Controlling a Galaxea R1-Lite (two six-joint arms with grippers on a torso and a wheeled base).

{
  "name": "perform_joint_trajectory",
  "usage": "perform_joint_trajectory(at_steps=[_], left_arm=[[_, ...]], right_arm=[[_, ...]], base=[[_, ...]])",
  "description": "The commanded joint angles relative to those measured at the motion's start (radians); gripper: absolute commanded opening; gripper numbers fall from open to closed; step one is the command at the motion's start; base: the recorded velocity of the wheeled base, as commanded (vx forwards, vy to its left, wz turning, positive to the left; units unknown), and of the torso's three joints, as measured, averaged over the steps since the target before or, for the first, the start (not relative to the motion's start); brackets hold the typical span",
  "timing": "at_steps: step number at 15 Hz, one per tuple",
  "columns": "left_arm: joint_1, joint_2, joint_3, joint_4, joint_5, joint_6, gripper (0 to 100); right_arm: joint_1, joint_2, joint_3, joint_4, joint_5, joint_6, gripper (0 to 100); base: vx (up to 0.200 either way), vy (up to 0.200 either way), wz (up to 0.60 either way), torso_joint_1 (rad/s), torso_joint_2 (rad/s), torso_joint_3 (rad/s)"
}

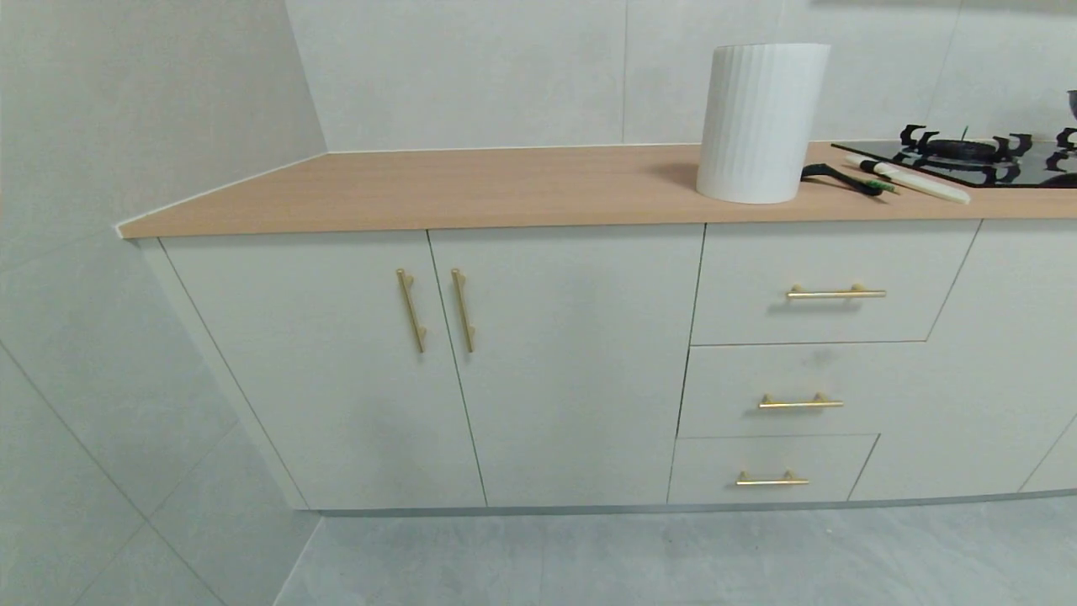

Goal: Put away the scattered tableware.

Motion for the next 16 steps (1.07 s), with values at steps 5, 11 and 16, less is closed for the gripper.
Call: perform_joint_trajectory(at_steps=[5, 11, 16], left_arm=[[0.001, 0.001, 0.000, 0.000, 0.000, 0.000, 100], [0.001, 0.001, 0.000, 0.000, 0.000, 0.000, 100], [-0.001, 0.001, 0.000, 0.000, 0.000, 0.000, 100]], right_arm=[[0.001, 0.001, 0.000, 0.000, 0.001, 0.000, 100], [0.001, 0.001, 0.000, 0.000, 0.001, 0.000, 100], [0.001, 0.001, 0.000, 0.000, 0.001, 0.000, 100]], base=[[0.000, -0.200, 0.00, 0.001, 0.00, 0.000], [0.000, -0.033, 0.00, 0.000, 0.00, 0.001], [0.040, 0.000, 0.00, 0.000, 0.00, 0.000]])
